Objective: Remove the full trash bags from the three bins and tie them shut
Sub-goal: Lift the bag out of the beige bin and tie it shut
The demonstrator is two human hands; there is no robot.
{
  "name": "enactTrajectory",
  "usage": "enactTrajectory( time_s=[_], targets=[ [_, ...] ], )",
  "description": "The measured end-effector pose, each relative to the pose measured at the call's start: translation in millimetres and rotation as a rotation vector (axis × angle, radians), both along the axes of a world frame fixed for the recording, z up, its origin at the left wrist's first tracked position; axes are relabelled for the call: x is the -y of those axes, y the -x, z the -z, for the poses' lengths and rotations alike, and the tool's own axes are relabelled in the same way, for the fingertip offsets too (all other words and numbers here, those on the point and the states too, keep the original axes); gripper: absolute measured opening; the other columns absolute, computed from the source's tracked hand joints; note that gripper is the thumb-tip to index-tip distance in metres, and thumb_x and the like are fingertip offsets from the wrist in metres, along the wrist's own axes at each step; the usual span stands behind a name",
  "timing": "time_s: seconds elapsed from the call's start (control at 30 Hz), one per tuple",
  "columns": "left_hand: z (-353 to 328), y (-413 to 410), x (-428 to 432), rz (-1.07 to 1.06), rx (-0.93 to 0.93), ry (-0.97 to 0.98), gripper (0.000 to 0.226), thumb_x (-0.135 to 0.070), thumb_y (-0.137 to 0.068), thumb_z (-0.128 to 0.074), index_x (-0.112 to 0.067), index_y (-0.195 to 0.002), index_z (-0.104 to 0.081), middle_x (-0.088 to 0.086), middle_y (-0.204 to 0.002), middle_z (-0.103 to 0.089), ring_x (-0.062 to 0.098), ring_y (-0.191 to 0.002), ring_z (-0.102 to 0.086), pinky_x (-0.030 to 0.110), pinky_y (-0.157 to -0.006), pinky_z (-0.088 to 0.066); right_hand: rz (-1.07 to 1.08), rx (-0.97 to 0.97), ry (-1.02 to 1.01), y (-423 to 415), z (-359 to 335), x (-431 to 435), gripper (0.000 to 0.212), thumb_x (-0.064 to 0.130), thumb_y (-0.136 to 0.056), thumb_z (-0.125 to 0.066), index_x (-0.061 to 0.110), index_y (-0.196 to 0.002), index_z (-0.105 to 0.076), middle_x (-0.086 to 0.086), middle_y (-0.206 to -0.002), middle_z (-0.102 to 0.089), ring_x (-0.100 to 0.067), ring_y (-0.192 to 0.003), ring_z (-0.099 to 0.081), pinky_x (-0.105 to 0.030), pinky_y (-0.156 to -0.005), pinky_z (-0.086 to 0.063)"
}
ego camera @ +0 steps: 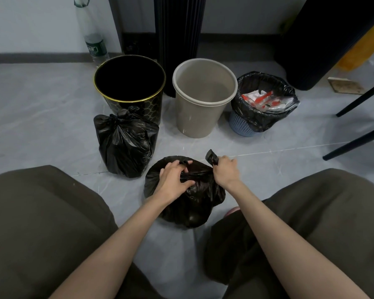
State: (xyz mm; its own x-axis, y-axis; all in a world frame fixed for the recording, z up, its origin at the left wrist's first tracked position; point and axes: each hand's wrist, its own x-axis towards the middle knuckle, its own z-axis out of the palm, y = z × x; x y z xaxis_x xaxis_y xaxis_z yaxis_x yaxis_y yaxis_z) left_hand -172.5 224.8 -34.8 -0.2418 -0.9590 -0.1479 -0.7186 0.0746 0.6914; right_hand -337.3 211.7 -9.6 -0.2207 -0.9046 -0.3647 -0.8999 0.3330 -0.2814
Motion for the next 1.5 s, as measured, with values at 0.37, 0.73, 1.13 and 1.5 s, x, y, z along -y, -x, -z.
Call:
enactTrajectory(
  time_s=[0.37, 0.73, 1.13, 1.5],
  targets=[
    [10.0, -5.9, -2.3, -0.015, 0.089, -0.104, 0.052, -0.034, -0.088, -0.059, -0.028, -0.138, -0.043, -0.002, -0.121, -0.047, 0.024, -0.12, -0.038, 0.035, -0.101, -0.029, 0.829, 1.372, -0.386, 13.2, -25.6, 0.4, 0.025, 0.023, -0.104, -0.028, 0.017, -0.092, -0.05, 0.002, -0.084, -0.075, -0.01, -0.055, -0.035, -0.019, -0.057, -0.039],
    [10.2, 0.6, 1.1, 0.013, 0.06, -0.068, 0.045, -0.024, -0.094, -0.052, -0.018, -0.138, -0.044, 0.003, -0.128, -0.046, 0.024, -0.126, -0.041, 0.041, -0.106, -0.032, -0.295, -0.25, 0.035, -4.3, 8.9, -18.8, 0.051, 0.017, -0.094, -0.039, 0.013, -0.144, -0.031, -0.01, -0.126, -0.057, -0.031, -0.125, -0.031, -0.037, -0.093, -0.033],
    [16.2, 5.2, -0.3, 0.074, -0.034, -0.2, 0.05, -0.024, -0.093, -0.055, -0.016, -0.14, -0.042, 0.006, -0.138, -0.043, 0.023, -0.133, -0.039, 0.04, -0.111, -0.033, -0.844, -1.196, -0.045, -12.5, 12.8, -19.3, 0.062, 0.029, -0.098, -0.028, -0.004, -0.148, -0.013, -0.024, -0.149, -0.025, -0.029, -0.109, -0.038, -0.032, -0.076, -0.04],
    [13.7, 12.0, -2.4, 0.111, -0.045, -0.196, 0.05, -0.022, -0.093, -0.054, -0.014, -0.141, -0.041, 0.004, -0.135, -0.044, 0.02, -0.13, -0.042, 0.031, -0.112, -0.03, -0.81, -0.849, -0.269, 3.6, 3.2, -0.7, 0.035, 0.01, -0.094, -0.042, 0.003, -0.128, -0.037, -0.007, -0.116, -0.062, -0.026, -0.102, -0.063, -0.033, -0.075, -0.047]
  ],
)
